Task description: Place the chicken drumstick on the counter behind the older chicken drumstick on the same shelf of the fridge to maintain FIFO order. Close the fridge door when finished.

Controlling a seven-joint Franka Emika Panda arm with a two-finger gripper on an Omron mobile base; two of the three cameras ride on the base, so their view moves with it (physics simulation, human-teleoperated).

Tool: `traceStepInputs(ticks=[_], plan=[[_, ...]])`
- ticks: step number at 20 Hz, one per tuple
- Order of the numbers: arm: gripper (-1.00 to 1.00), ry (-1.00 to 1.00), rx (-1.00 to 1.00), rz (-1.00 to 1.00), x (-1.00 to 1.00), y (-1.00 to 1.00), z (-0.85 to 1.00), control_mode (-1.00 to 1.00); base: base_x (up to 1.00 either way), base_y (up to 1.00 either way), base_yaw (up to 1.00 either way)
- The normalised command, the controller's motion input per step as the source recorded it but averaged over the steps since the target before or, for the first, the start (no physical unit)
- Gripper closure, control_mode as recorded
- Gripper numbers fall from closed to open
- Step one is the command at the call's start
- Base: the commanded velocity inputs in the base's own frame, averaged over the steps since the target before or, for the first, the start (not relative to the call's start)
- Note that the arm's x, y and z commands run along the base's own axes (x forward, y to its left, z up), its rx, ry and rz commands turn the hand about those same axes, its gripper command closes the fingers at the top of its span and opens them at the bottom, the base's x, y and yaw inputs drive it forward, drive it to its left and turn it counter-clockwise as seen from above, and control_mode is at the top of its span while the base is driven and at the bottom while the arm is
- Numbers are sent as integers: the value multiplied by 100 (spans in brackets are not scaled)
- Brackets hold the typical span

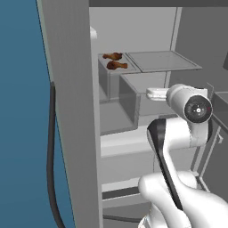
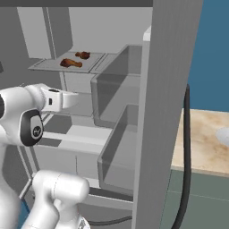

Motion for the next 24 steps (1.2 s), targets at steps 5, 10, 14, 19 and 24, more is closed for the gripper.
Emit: traceStepInputs(ticks=[5, 10, 14, 19, 24], plan=[[-100, 0, 0, 0, -7, -8, -32, -100, 0, 0, 0], [-100, 0, 0, 0, 0, -1, -3, -100, 0, 0, 0], [-100, 0, 0, -3, -34, -2, 0, -100, 0, 0, 0], [-100, -1, 0, -2, -20, 0, 0, 100, -80, 0, -7], [-100, 0, 0, 0, 0, 0, 0, 100, -94, 0, -5]])
